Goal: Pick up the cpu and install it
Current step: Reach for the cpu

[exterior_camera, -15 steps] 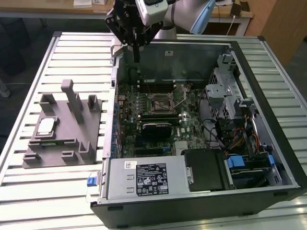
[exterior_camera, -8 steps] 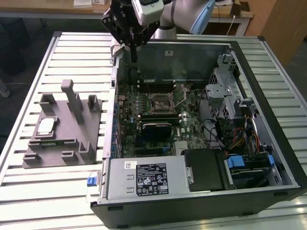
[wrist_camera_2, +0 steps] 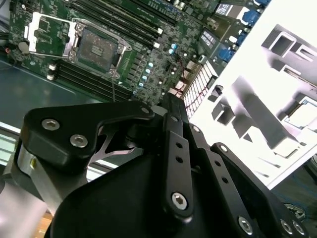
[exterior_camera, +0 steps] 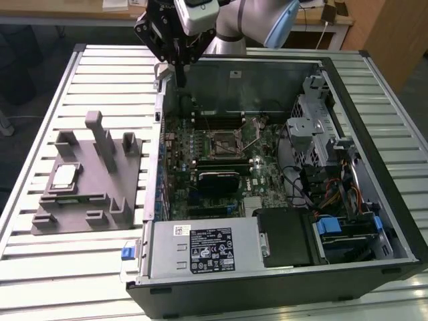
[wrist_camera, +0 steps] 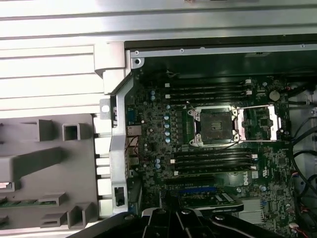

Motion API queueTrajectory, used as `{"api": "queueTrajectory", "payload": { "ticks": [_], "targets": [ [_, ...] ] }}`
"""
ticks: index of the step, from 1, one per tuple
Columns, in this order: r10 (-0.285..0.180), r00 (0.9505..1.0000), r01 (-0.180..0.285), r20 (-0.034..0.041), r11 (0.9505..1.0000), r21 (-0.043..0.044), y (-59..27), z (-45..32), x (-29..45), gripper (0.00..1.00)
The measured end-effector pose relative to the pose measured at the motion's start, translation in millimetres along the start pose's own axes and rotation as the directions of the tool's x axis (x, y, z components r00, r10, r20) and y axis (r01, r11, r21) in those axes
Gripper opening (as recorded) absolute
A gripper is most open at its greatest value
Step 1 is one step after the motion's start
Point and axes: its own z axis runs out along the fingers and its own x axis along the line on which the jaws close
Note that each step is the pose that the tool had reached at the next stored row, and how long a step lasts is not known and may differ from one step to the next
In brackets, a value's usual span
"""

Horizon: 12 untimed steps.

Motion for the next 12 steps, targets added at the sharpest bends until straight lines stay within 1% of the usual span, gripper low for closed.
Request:
{"api": "queueTrajectory", "payload": {
  "ticks": [12],
  "targets": [
    [0.0,1.0,0.0,0.0002,1.0,0.0,-1.4,-0.5,19.0,0.11]
  ]
}}
